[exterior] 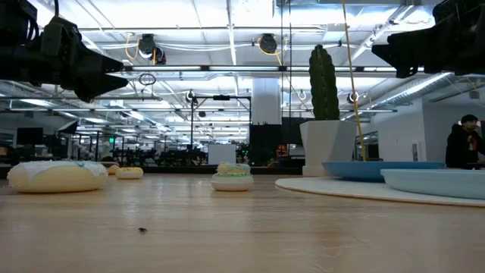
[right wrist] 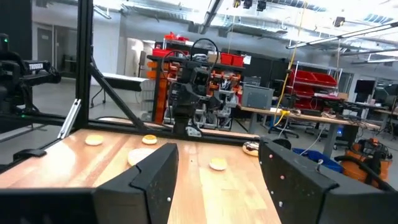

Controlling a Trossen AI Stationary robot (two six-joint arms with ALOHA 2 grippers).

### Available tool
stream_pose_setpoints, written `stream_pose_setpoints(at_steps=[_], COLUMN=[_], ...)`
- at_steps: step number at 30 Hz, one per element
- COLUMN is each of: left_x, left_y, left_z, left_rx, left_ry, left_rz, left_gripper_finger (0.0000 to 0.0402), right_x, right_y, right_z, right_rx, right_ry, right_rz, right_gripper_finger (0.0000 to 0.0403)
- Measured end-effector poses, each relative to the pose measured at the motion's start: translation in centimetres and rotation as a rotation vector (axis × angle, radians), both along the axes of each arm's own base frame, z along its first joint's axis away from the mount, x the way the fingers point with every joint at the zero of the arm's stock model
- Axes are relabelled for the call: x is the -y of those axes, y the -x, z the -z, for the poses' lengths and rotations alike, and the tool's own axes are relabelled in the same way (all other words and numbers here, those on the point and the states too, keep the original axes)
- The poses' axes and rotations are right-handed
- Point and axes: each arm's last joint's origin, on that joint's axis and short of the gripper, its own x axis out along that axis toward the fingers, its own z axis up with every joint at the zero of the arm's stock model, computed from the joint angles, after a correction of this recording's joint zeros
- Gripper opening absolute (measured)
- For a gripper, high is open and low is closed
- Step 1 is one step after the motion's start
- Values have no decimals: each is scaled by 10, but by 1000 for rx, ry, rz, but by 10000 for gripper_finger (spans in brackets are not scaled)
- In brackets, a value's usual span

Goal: Pick & Place donuts
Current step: Put the small yellow donut on the light blue plate

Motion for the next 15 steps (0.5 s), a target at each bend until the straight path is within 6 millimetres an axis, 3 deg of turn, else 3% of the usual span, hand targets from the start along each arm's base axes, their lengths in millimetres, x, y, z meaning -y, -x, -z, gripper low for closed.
stream_pose_setpoints(at_steps=[15], left_x=[0], left_y=[0], left_z=[0], left_rx=[0], left_ry=[0], left_rz=[0], left_gripper_finger=[310], right_x=[0], right_y=[-1], right_z=[10], right_rx=[-95], right_ry=[12], right_rz=[2], right_gripper_finger=[213])
